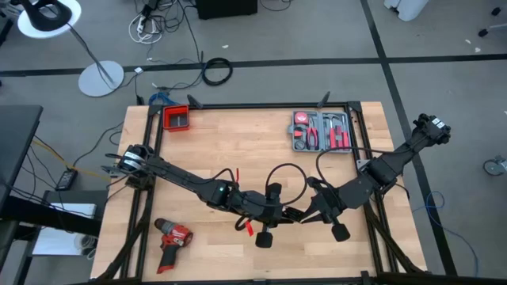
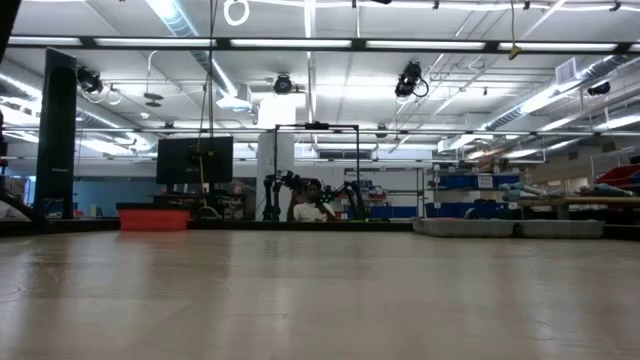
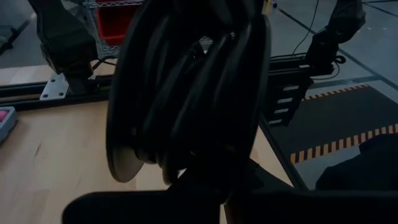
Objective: Coil cords
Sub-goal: Coil the black wire onto the black spool
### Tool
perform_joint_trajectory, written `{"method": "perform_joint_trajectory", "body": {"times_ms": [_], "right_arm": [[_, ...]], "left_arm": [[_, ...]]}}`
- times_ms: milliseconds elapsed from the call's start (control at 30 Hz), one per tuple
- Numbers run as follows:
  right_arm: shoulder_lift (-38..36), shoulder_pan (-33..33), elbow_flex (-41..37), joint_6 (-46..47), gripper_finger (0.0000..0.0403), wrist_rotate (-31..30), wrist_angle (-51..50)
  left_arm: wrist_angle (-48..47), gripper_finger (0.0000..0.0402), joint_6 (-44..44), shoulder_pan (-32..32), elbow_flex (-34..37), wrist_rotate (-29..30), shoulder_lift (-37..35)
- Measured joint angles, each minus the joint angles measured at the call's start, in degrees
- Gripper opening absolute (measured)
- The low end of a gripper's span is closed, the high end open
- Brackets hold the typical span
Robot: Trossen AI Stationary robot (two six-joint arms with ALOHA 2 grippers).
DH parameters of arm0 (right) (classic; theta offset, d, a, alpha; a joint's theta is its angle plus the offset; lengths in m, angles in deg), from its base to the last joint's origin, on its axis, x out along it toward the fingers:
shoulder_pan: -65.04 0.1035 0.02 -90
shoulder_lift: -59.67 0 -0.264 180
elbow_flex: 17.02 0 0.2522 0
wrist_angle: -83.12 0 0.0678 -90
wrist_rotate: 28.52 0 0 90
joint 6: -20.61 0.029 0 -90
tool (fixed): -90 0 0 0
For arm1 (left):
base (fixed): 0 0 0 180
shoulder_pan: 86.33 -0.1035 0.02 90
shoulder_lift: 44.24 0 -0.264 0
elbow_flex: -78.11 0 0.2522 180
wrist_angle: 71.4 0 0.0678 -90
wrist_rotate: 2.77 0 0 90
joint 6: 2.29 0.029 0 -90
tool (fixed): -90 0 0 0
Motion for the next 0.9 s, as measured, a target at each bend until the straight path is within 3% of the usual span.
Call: {"method": "perform_joint_trajectory", "body": {"times_ms": [267,533,900], "right_arm": [[0.0,-0.3,0.1,-1.1,0.0045,0.1,0.8],[0.0,-0.8,0.1,-4.7,0.004,0.7,3.4],[2.6,-1.7,-2.7,-3.1,0.0032,0.3,5.3]], "left_arm": [[0.2,0.0001,0.3,0.0,0.0,0.1,0.1],[2.3,0.0001,1.8,-0.1,0.0,-4.0,0.1],[-0.1,0.0001,1.5,0.0,0.3,-5.0,0.5]]}}
